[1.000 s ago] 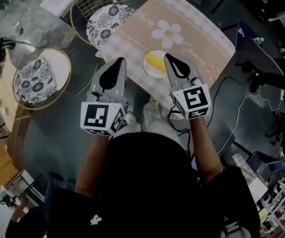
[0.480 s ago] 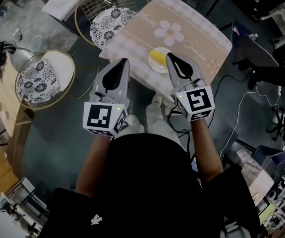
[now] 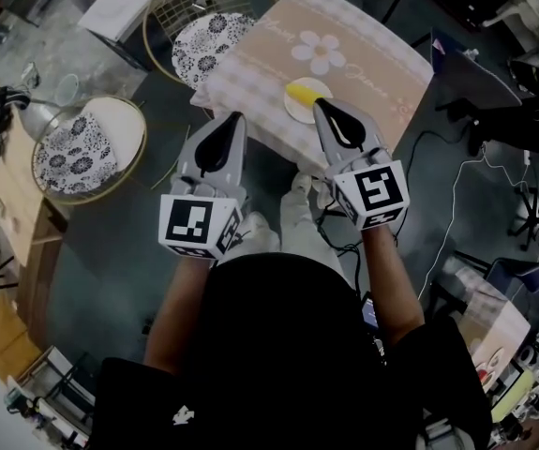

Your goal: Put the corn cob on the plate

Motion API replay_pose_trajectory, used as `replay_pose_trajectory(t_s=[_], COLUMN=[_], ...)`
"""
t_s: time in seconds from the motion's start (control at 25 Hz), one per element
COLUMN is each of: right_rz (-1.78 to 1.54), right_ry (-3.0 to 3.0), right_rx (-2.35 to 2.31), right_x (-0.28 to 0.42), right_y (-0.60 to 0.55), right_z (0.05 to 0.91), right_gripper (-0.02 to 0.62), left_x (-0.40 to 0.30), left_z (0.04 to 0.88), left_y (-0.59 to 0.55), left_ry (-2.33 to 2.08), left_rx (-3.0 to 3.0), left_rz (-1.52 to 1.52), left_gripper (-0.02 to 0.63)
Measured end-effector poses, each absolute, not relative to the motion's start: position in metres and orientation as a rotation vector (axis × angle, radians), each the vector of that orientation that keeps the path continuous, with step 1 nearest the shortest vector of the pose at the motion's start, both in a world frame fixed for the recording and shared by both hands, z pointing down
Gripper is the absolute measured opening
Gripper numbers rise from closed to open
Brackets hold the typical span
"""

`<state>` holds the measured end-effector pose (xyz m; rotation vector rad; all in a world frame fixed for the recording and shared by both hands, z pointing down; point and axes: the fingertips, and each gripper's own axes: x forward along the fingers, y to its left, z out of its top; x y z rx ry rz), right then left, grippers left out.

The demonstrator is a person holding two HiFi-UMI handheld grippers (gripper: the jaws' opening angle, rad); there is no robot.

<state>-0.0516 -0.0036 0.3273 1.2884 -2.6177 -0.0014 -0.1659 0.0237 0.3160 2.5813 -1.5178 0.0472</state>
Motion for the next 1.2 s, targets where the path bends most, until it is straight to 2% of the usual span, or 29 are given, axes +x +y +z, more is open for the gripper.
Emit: replay_pose_trajectory(t_s=[0.76,1.2], right_rz=[-0.001,0.033], right_ry=[-2.709,-2.778], right_rx=[1.238,1.178], right_x=[-0.064,-0.037], right_y=[0.037,0.049], right_z=[0.295,0.281], right_gripper=[0.002,0.002], left_x=[-0.167,-0.128], left_z=[0.288,0.284], left_y=[0.049,0.057], left_ry=[-1.496,-1.470], left_rx=[2.680,2.705], left_rz=[-0.025,-0.001], left_gripper=[0.008,0.009])
